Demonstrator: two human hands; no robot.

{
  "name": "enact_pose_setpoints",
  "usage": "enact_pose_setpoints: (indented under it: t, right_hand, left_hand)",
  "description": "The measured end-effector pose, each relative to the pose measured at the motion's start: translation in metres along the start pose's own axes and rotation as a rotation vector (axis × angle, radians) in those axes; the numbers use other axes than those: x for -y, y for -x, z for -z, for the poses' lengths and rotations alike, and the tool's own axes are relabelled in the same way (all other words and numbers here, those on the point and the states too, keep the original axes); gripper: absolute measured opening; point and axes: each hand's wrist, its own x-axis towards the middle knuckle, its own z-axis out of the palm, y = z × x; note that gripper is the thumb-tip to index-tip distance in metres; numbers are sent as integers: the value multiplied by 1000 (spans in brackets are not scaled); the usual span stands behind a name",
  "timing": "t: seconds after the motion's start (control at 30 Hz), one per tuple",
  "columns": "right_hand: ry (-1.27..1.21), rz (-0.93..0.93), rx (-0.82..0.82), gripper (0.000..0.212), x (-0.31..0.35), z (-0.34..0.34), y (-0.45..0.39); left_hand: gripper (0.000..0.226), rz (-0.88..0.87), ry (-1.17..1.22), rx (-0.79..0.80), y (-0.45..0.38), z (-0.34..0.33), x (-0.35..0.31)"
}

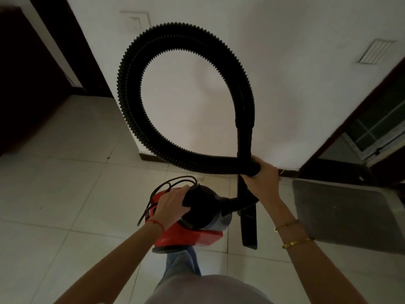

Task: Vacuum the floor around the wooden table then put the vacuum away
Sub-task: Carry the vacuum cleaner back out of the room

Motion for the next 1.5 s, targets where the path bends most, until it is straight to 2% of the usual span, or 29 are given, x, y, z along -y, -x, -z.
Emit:
enact_pose_setpoints:
  t: [0.3,0.5,0.87,1.17,1.5]
  right_hand:
    - [97,-130,-6,47,-25,-105,-150]
    - [127,-220,28,49,-56,-159,-227]
    - [143,-264,95,42,-171,-285,-304]
    - [142,-322,89,45,-299,-399,-297]
    - [113,-415,84,44,-395,-486,-286]
  left_hand:
    - [46,-62,24,143,-178,25,73]
    - [52,-36,20,209,-268,7,109]
    - [57,-20,-35,277,-403,-115,188]
    - [62,-45,-65,337,-473,-257,267]
    - [60,-54,-116,386,-528,-375,319]
